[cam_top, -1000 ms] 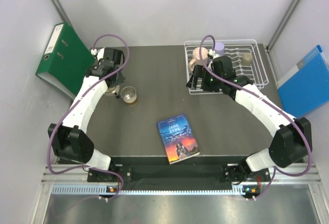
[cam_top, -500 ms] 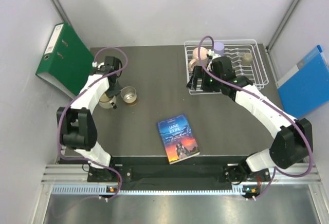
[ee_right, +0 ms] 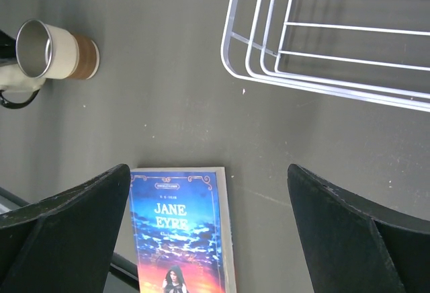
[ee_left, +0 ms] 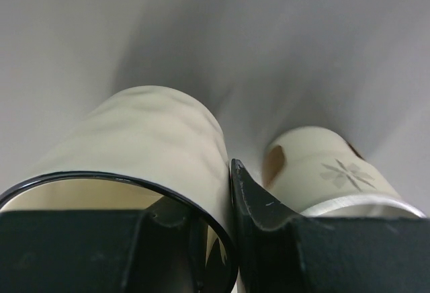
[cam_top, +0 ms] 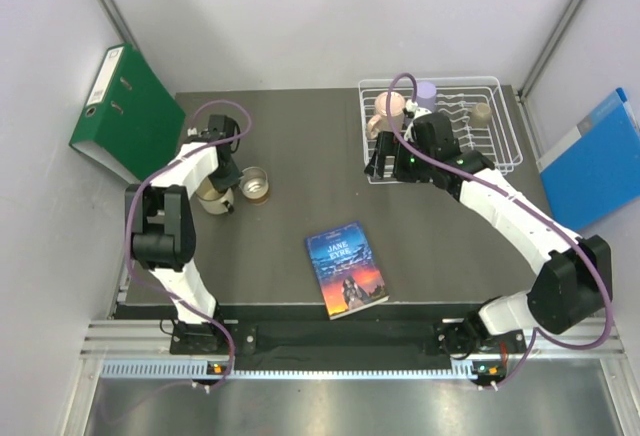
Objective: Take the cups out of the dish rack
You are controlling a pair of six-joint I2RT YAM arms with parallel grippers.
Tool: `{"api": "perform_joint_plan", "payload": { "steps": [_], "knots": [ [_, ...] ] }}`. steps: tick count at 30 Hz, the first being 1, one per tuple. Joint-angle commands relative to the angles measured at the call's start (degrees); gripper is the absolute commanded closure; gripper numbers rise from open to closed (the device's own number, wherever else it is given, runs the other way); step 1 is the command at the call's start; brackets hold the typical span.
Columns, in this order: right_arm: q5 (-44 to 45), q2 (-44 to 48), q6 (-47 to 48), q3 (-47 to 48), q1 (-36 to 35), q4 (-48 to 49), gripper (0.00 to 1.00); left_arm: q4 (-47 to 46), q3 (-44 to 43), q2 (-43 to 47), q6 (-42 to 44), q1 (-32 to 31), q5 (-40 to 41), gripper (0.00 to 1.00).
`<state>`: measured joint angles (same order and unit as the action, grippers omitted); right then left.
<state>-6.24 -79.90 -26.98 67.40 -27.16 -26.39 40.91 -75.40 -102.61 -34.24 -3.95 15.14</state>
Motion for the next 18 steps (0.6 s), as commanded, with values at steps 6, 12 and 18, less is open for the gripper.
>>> {"api": "perform_joint_plan", "payload": {
  "steps": [6,12,18],
  "knots": [
    [1.05,1.85,1.23,0.54,-0.62,0.29,0.0,-4.87,-1.86,-2.77,0.84,1.48,0.86,1.0],
    [0.97,0.97,1.32,0.98,-0.53,0.11,0.0,-3.46,-4.5,-4.97,0.14,1.75,0.59,1.0],
    [0.7,0.09,1.14,1.51,-0.62,0.11,0.0,-3.38,-5.46,-4.44,-0.3,1.83,-0.11,0.89]
  ]
}}
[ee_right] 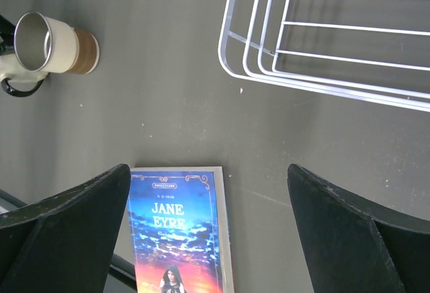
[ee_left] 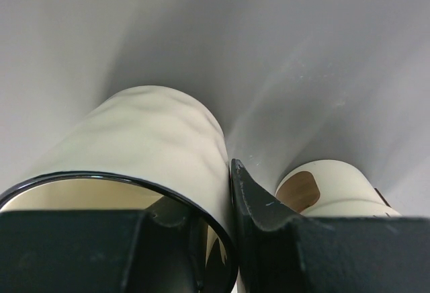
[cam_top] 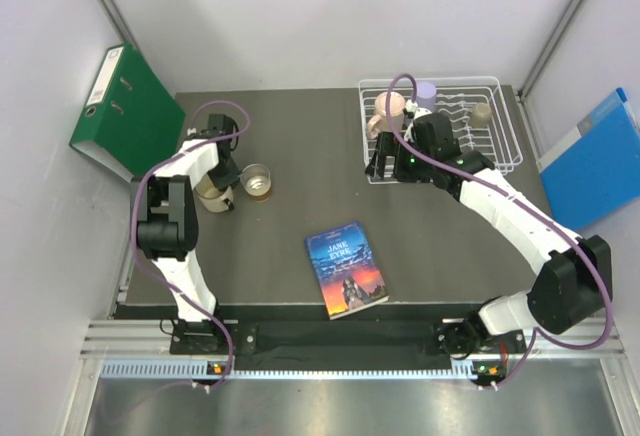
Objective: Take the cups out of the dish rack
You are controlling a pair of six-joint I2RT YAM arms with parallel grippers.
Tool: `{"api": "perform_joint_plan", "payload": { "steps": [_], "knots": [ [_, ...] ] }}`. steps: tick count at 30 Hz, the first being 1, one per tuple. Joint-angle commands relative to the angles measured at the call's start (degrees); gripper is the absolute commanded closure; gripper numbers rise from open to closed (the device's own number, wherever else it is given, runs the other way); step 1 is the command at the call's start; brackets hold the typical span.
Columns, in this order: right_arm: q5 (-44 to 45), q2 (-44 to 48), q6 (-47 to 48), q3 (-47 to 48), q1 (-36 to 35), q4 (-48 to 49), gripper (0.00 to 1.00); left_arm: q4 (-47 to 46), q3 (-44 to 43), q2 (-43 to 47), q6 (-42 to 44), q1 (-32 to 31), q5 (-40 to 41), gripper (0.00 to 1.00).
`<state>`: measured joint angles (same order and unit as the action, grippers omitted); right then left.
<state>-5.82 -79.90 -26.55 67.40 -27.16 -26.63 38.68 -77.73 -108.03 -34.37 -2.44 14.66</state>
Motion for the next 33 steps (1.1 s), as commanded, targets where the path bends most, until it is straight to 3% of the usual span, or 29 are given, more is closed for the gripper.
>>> {"api": "perform_joint_plan", "payload": {
  "steps": [1,8,11,19,25,33],
  "knots": [
    [0.29,-0.08,0.71,1.51,-0.62,0.35,0.0,-1.23,-3.13,1.33,-0.17,0.33,0.29,0.85],
    [0.02,-0.96,0.71,2.3,-0.88,0.18,0.01,-0.97,-3.56,3.7,-0.17,0.33,1.07,0.54],
    [0.02,-1.22,0.71,2.65,-1.05,0.27,0.01,-0.62,-3.91,4.49,-0.26,0.33,1.6,0.46],
    [0.55,-1.14,0.79,2.83,-1.5,0.09,0.0,2.71,-7.43,8.17,-1.58,0.33,4.77,0.33],
    [3.27,-1.4,0.88,4.41,-2.02,-1.32,0.0,3.6,-12.61,12.92,-2.45,0.24,2.58,0.28],
    [18.29,-3.94,1.41,10.03,-2.02,-3.33,0.0,-0.78,-11.22,20.31,-3.07,-3.18,-4.37,0.26]
  ]
}}
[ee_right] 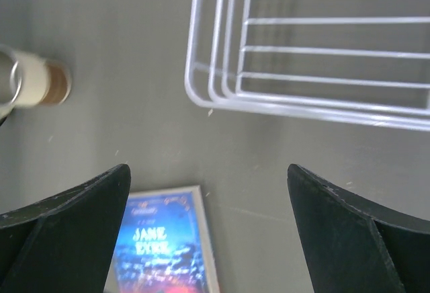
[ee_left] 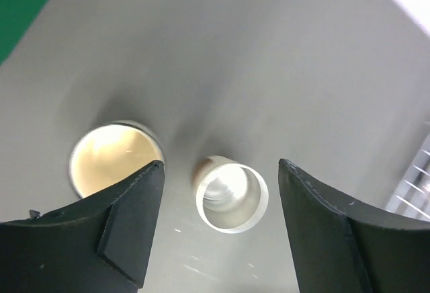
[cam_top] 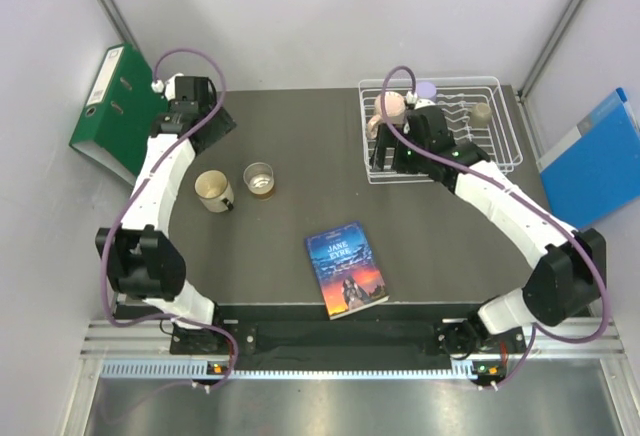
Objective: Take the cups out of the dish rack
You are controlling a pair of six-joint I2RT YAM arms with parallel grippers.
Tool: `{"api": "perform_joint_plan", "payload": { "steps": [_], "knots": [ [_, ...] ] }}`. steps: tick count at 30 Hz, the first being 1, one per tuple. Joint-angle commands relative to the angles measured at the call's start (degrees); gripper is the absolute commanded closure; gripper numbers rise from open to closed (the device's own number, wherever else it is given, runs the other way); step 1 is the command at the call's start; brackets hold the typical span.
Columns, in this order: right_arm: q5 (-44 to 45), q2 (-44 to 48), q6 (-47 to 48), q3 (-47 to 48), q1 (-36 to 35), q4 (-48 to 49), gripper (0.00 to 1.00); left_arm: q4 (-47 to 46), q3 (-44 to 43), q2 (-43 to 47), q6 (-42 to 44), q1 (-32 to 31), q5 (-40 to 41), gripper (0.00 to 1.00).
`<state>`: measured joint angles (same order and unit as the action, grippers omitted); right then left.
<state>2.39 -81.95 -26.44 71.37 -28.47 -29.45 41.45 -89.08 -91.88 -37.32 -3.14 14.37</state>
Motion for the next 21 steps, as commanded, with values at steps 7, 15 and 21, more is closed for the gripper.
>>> {"api": "perform_joint_plan", "payload": {
  "steps": [7,15,21],
  "knots": [
    [18.09,-7.7,-0.1,16.33,-0.54,-4.38,0.0,-11.89,3.56,6.1,3.12,-12.13,-10.94,0.24],
    [15.53,-6.73,-0.11,17.48,-0.53,-4.82,0.0,-12.44,-7.33,-8.74,8.4,-19.01,-18.94,0.14],
    [17.65,-5.59,0.42,15.82,0.17,-3.69,0.0,-18.42,-8.13,-13.05,8.58,-20.68,-21.32,0.15]
  ]
}}
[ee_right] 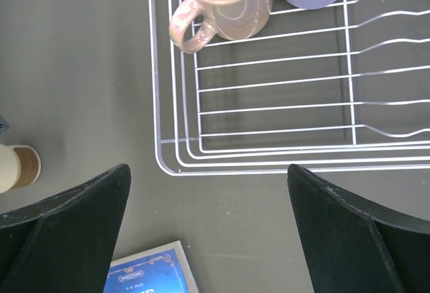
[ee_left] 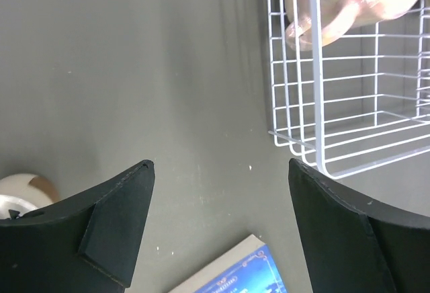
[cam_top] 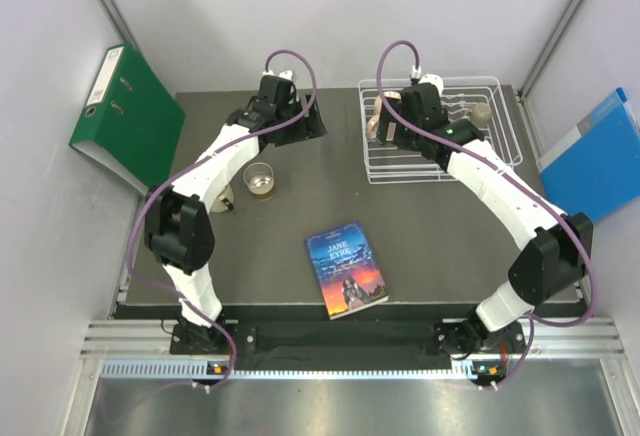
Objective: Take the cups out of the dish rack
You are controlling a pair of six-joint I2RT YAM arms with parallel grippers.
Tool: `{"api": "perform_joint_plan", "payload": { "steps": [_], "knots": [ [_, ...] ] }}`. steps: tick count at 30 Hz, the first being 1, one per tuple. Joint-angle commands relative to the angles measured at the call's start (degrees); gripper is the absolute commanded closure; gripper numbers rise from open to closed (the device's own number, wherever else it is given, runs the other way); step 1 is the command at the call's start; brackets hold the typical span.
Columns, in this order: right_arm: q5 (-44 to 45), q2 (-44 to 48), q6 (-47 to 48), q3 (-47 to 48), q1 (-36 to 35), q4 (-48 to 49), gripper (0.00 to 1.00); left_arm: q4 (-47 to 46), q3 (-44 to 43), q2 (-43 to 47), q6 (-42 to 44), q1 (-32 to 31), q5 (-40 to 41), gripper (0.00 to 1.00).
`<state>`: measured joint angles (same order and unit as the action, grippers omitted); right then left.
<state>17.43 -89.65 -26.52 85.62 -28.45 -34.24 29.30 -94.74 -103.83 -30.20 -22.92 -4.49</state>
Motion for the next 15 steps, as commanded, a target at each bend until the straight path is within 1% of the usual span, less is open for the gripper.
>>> {"api": "perform_joint_plan", "payload": {
  "steps": [1,3,4,5,6,7,8,9,10,12,15],
  "knots": [
    [2.7,2.11,-0.01,1.3,0.93,1.02,0.0,-6.36,-3.08,-1.63,1.8,-1.77,-2.28,0.15],
    [3.05,2.46,-2.2,0.78,2.16,0.84,0.0,-5.49,-3.7,-3.3,2.33,-2.74,-1.75,0.15],
    [3.4,2.89,-2.83,-0.88,3.99,0.93,0.0,-4.78,-3.87,-3.66,2.42,-3.7,-1.57,0.16],
    [4.44,3.33,-4.4,-2.12,5.14,1.02,0.0,-4.26,-3.53,-3.75,2.51,-4.24,-1.05,0.18],
    [4.63,4.38,-5.2,-5.0,6.72,1.71,0.0,-3.12,-2.13,-3.49,2.68,-4.94,-0.26,0.19],
    [3.76,5.09,-5.9,-6.77,10.31,2.59,0.0,-2.85,-0.99,-2.87,3.21,-6.6,1.14,0.19],
    [3.23,5.88,-6.6,-8.53,12.17,3.56,0.0,-2.84,0.59,-2.08,3.65,-7.48,3.76,0.19],
    [2.79,6.93,-6.96,-11.85,13.93,4.7,0.01,-2.93,3.74,-0.34,3.91,-9.32,4.22,0.19],
    [2.44,7.38,-7.31,-13.1,16.29,6.8,0.01,-3.02,5.16,0.46,4.09,-10.21,6.49,0.19],
    [0.86,6.95,-7.14,-13.99,18.07,7.95,0.02,-2.93,8.41,2.93,3.74,-12.31,8.7,0.19],
    [1.38,3.35,-6.44,-10.23,18.08,6.56,0.01,-2.76,11.4,5.83,2.78,-13.73,9.41,0.2]
  ]
}}
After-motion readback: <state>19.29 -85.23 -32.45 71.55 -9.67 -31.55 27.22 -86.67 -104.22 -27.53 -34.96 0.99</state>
